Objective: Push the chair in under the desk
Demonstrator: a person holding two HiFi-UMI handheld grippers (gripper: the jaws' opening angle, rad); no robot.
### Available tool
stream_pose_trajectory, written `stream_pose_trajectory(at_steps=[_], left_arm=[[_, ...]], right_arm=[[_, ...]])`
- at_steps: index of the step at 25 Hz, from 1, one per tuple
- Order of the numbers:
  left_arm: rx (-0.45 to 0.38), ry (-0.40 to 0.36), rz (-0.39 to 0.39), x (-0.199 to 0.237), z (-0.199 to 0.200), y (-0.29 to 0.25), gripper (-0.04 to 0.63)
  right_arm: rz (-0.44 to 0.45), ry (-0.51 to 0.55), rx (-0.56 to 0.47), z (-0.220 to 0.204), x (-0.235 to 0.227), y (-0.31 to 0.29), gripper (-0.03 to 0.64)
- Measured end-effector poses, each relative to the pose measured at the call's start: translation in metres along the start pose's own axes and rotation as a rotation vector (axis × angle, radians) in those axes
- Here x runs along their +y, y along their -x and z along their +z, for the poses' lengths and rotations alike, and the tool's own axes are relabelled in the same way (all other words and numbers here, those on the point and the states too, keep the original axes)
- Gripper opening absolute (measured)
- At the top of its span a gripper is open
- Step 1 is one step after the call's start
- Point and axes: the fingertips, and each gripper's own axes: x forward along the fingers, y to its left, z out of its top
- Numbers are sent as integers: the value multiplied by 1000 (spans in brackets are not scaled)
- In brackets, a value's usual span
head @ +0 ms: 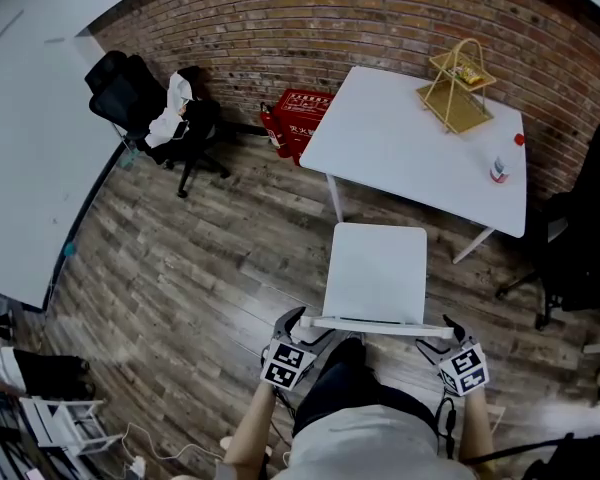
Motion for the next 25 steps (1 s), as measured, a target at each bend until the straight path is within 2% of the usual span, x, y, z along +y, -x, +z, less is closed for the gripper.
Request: stream_pose_trajectory(at_steps=[3,8,12,25], left_arm=[[-11,25,-32,0,0,0,356],[-7,37,-26,3,-5,-2,356],[-14,81,-34,5,-5,-3,356],[1,78,-38,9,-1,-7,367]], right_arm=[[-6,-16,-6,4,-2,-4,362],[-13,-17,-4,8,-3,-4,348],[-15,-14,-2,10,-2,-7,344],[-7,-28,44,14,-2,-7,341]])
